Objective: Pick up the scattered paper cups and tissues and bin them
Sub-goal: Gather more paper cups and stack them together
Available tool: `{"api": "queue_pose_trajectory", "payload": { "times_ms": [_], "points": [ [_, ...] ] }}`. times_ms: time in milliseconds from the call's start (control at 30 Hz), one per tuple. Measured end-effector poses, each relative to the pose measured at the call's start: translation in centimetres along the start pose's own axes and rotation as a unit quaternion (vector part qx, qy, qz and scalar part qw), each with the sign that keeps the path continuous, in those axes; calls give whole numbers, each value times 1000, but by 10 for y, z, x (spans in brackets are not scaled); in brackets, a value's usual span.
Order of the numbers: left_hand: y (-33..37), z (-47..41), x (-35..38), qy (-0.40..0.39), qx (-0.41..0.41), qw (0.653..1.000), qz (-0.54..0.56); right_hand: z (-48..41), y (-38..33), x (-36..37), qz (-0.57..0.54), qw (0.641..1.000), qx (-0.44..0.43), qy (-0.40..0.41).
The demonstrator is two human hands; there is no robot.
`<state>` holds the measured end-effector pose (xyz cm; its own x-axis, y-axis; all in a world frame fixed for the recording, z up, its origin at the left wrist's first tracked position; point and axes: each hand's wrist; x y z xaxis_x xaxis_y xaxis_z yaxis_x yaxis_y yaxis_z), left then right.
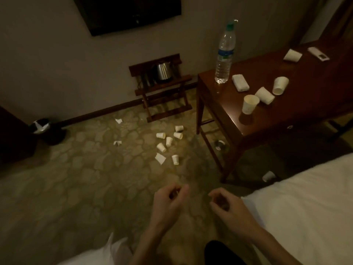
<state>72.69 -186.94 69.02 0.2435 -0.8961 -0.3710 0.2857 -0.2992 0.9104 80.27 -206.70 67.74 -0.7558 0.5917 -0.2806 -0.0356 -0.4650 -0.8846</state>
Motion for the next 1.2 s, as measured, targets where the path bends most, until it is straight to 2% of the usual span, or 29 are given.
{"api": "queue_pose_trajectory", "payload": {
  "times_ms": [167, 500, 633, 800, 867, 967, 1200],
  "points": [
    [-41, -121, -36, -23, -51, 997, -45, -115, 2, 4, -7, 999, 33, 8],
    [-128, -307, -90, -52, -198, 977, -62, -364, 13, 22, 9, 990, 127, -65],
    [-166, -368, -103, -117, -250, 959, -60, -439, 21, 32, 17, 981, 185, -57],
    [-227, -445, -112, -223, -249, 939, -84, -532, 51, 37, -5, 966, 257, -27],
    [-263, -481, -111, -232, -247, 938, -76, -576, 75, 42, -5, 964, 265, -15],
    [-326, -533, -100, -197, -243, 947, -76, -639, 126, 58, 4, 962, 271, -19],
    [-556, -650, -20, -241, -278, 923, -115, -798, 327, 89, 71, 961, 264, -52]
  ]
}}
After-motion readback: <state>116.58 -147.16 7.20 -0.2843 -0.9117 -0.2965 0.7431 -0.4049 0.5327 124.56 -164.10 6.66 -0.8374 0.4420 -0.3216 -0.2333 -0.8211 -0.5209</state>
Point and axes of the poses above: each hand's wrist, its own z-axis away from the middle knuckle, its own x-axis out of the palm, y = z × x, and after that the axes turned 10 degrees about -y, right-handed
